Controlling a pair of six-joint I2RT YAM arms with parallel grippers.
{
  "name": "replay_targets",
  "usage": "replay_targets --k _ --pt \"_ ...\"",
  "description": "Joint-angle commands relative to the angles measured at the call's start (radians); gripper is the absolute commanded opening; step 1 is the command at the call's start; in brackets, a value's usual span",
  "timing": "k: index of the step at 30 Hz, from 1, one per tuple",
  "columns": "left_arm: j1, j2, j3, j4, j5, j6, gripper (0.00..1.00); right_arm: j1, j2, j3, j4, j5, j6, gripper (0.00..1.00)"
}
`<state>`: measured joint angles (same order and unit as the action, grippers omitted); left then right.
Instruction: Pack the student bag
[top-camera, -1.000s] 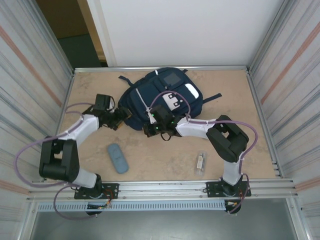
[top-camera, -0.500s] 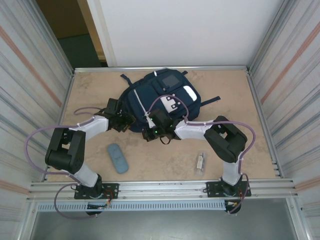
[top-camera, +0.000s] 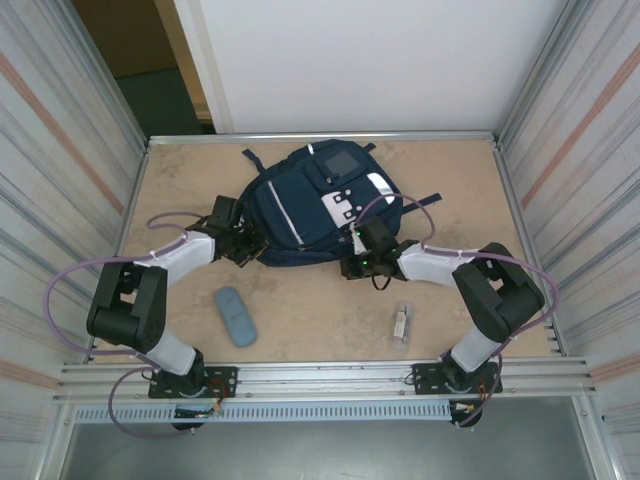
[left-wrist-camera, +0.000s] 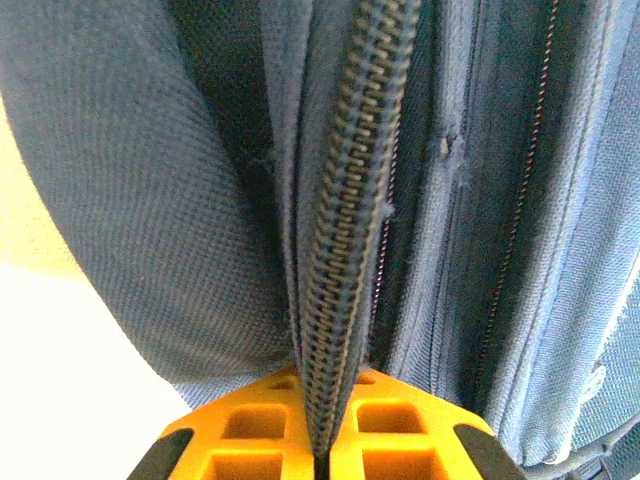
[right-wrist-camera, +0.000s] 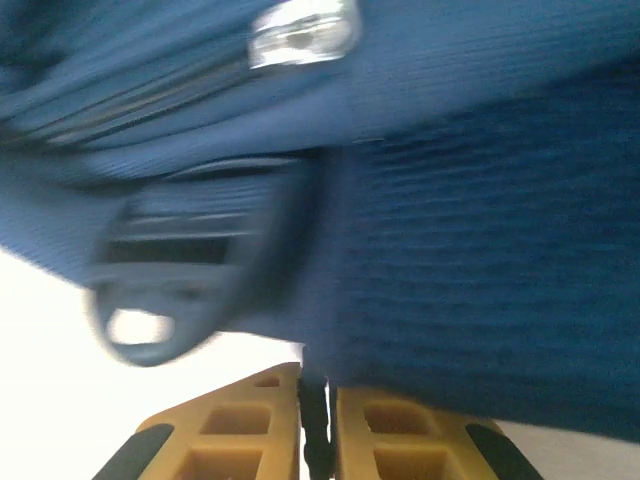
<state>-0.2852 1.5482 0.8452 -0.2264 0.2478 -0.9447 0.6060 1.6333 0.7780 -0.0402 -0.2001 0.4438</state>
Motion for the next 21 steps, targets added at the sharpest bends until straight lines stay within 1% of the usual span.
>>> replay_targets --k 1,3,4,6,8,11,13,15,17,19,21 --pt "0.026 -0.044 0.001 -0.005 -0.022 0.024 0.02 -0.060 -0.030 -0.027 -0.111 0.074 -0.047 0.13" --pt "0.024 -0.041 0.005 -0.011 0.005 0.027 0.05 -0.072 -0.041 -0.037 -0.095 0.075 -0.055 0.15" --pt "0.019 -0.047 0.001 -0.013 0.017 0.023 0.08 -0.071 -0.047 -0.037 -0.090 0.069 -0.061 0.17" --pt "0.001 -0.073 -0.009 -0.013 0.024 0.016 0.18 -0.071 -0.068 -0.028 -0.101 0.054 -0.064 0.20" --pt "-0.018 -0.117 -0.016 -0.020 0.020 0.022 0.25 -0.067 -0.113 -0.035 -0.109 0.048 -0.068 0.24" --pt "-0.022 -0.201 0.005 -0.097 -0.003 0.065 0.38 -0.066 -0.201 -0.064 -0.111 0.048 -0.094 0.32" --pt "-0.023 -0.257 0.032 -0.167 -0.027 0.113 0.43 -0.066 -0.262 -0.053 -0.165 0.053 -0.129 0.35" --pt "-0.022 -0.299 0.065 -0.223 -0.038 0.172 0.45 -0.065 -0.329 -0.043 -0.214 0.090 -0.150 0.37" --pt "-0.030 -0.299 0.124 -0.275 -0.024 0.253 0.47 -0.064 -0.401 -0.049 -0.224 0.149 -0.161 0.40" --pt "-0.051 -0.261 0.191 -0.321 -0.023 0.285 0.52 -0.067 -0.450 -0.047 -0.217 0.211 -0.176 0.44" --pt "-0.078 -0.207 0.239 -0.318 -0.018 0.285 0.55 -0.071 -0.483 -0.025 -0.224 0.292 -0.177 0.49"
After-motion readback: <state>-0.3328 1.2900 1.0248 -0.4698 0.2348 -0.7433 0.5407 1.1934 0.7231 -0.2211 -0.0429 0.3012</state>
